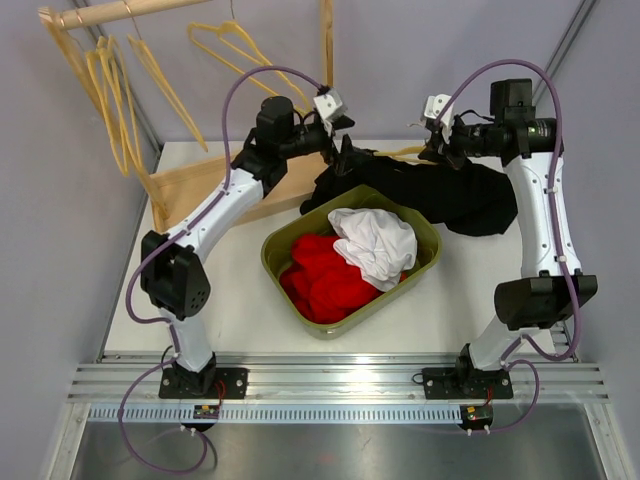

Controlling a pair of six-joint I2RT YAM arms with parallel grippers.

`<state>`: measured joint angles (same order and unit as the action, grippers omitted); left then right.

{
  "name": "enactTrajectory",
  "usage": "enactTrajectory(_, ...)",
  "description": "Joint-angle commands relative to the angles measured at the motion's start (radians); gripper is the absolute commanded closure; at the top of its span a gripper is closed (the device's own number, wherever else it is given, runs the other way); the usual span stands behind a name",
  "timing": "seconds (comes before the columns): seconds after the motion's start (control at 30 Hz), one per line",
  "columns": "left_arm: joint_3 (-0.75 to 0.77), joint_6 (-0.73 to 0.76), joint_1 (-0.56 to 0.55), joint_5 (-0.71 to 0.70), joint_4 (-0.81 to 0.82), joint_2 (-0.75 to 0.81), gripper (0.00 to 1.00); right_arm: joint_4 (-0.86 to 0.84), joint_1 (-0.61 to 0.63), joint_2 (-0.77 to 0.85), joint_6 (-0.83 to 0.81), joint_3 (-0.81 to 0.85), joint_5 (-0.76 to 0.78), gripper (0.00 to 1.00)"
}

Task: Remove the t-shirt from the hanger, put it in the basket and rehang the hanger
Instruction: Remove the tshirt from the hanger

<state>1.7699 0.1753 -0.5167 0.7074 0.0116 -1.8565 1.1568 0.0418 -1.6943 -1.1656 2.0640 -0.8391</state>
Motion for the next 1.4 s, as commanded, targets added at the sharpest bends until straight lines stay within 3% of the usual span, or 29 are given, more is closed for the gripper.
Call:
enactTrajectory(0.0,-0.012,-0.331,0.009,-0.09,0.237,0.106,0.01,-0.193,-0.02,0.084,0.138,-0.048,0.084,1.0)
enactTrajectory(0.13,0.048,-0.628,0.02,-0.19,0.147,0.089,0.01,-0.216,-0.02,0.088,0.24,-0.059,0.09,1.0)
enactTrajectory(0.27,0.097,-0.779,0.004,-0.32,-0.055,0.05,0.01,-0.278,-0.02,0.117,0.317,-0.117,0.097,1.0)
enactTrajectory(0.37,0.112,-0.835,-0.028,-0.382,-0.14,0.028,0.01,-0.333,-0.019,0.139,0.382,-0.149,0.109,1.0)
enactTrajectory(0.6,0.117,-0.875,-0.097,-0.503,-0.174,-0.045,0.01,-0.378,-0.019,0.153,0.486,-0.157,0.081,1.0)
enactTrajectory(0.77,0.135,-0.895,-0.118,-0.56,-0.157,-0.09,0.07,-0.394,-0.019,0.166,0.51,-0.179,0.071,1.0)
enactTrajectory(0.97,0.169,-0.947,-0.12,-0.574,-0.127,-0.165,0.3,-0.41,-0.019,0.18,0.529,-0.194,0.051,1.0)
enactTrajectory(1.1,0.178,-0.958,-0.12,-0.598,-0.104,-0.176,0.36,-0.398,-0.02,0.194,0.508,-0.211,0.051,1.0)
enactTrajectory(1.2,0.186,-0.962,-0.118,-0.599,-0.09,-0.185,0.53,-0.401,-0.019,0.211,0.488,-0.232,0.057,1.0)
enactTrajectory(1.23,0.187,-0.964,-0.117,-0.599,-0.084,-0.187,0.61,-0.402,-0.02,0.212,0.485,-0.243,0.061,1.0)
enactTrajectory(1.27,0.189,-0.965,-0.115,-0.597,-0.079,-0.188,0.79,-0.402,-0.019,0.216,0.477,-0.248,0.064,1.0)
enactTrajectory(1.37,0.184,-0.967,-0.108,-0.597,-0.078,-0.188,1.0,-0.404,-0.02,0.225,0.454,-0.265,0.101,1.0)
